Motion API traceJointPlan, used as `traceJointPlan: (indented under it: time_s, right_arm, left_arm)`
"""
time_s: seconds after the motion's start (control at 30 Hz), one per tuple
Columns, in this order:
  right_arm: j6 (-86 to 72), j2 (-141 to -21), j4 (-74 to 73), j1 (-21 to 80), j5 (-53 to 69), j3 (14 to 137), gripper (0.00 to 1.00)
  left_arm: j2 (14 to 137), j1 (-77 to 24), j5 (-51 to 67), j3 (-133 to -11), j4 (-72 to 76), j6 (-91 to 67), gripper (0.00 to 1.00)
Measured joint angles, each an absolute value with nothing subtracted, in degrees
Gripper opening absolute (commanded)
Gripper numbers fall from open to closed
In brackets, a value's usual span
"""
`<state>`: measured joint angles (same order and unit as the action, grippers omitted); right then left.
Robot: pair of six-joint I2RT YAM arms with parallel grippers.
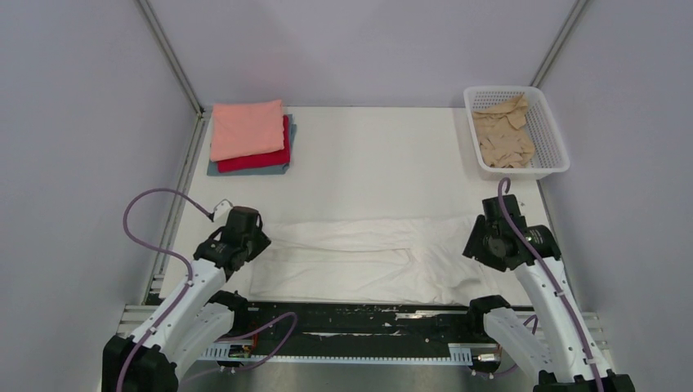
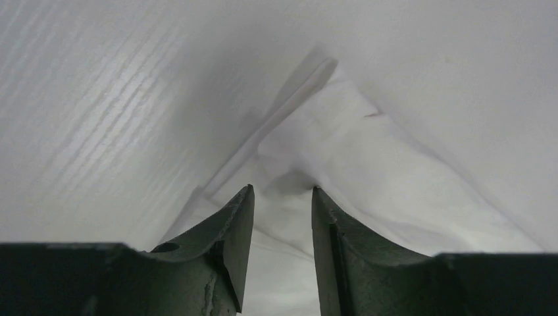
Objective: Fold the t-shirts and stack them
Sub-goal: Fold the other side of the tshirt into a rectangle
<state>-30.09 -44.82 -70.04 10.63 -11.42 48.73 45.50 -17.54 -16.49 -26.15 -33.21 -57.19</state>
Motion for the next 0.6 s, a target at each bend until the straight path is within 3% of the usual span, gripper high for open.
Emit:
traceJointPlan:
  time_s: [0.07, 0.1, 0.17, 0.37, 0.6]
  right_arm:
    - [-30.06, -44.86, -72.51, 10.63, -10.35, 48.62, 0.80]
    - [-30.30, -44.49, -73.56, 10.63, -10.37, 48.86, 0.86]
    - [-30.70, -43.92, -75.85, 10.70, -11.60, 50.04, 0.97]
    - [-30.44, -42.02, -75.79, 10.70, -12.82, 52.75, 1.00]
    - [-31.44, -44.40, -56.07, 10.70, 3.75, 41.36, 1.00]
  left_arm:
    - [45.15, -17.54, -17.82, -26.17, -35.09, -58.57, 0.72]
    - [44.71, -17.54, -18.63, -26.17, -36.10, -59.20, 0.86]
    - [43.16, -17.54, -19.92, -26.22, -37.52, -60.07, 0.98]
    - [39.77, -17.52, -18.90, -27.73, -36.36, -57.84, 1.00]
    - [52.97, -18.46, -3.73, -32.16, -22.26, -50.89, 1.00]
